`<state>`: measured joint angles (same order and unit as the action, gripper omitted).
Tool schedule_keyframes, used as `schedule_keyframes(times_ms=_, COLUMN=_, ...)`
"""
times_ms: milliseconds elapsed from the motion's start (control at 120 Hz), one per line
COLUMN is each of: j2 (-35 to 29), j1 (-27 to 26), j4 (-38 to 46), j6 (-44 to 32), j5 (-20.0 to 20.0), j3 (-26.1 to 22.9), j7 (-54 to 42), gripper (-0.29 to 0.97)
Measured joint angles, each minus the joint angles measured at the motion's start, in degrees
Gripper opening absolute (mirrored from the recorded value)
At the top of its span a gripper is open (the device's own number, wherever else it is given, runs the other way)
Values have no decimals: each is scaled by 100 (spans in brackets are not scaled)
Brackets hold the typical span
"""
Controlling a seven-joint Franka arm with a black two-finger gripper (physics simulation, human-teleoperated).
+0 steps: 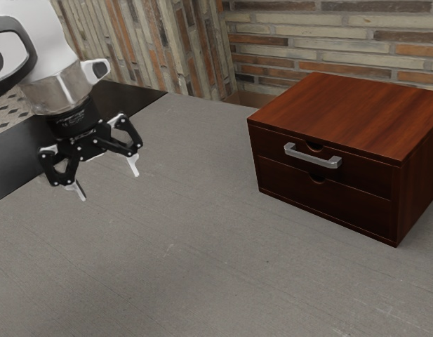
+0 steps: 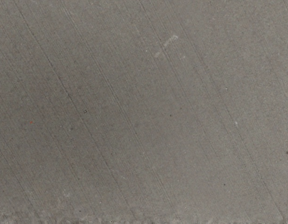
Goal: Pull the drawer handle with one arm to open the drawer
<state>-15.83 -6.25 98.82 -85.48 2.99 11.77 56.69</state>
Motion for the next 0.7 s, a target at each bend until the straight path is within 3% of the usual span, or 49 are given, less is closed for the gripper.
schedule_keyframes(times_ms=117, j2=41, j1=-5, j4=54, j6=-147, j5=58, j3=-185, j7=627, gripper=68)
schedule_keyframes(times_ms=275, j2=675, j1=-48, j4=-405, j6=-363, j5=86, j3=-218, j7=1308, gripper=68)
schedule_keyframes(times_ms=375, j2=1588, j1=-128, j4=-1169, j6=-510, j5=138, j3=-470, j7=1662, gripper=68)
schedule_keyframes(times_ms=492, j2=2132, j1=-375, j4=-1418, j6=-1075, j5=311, j3=-537, j7=1997, gripper=68)
schedule_keyframes(times_ms=700, j2=2674, j1=-51, j4=-1527, j6=-2200, j5=442, j3=-701, j7=2448, gripper=68)
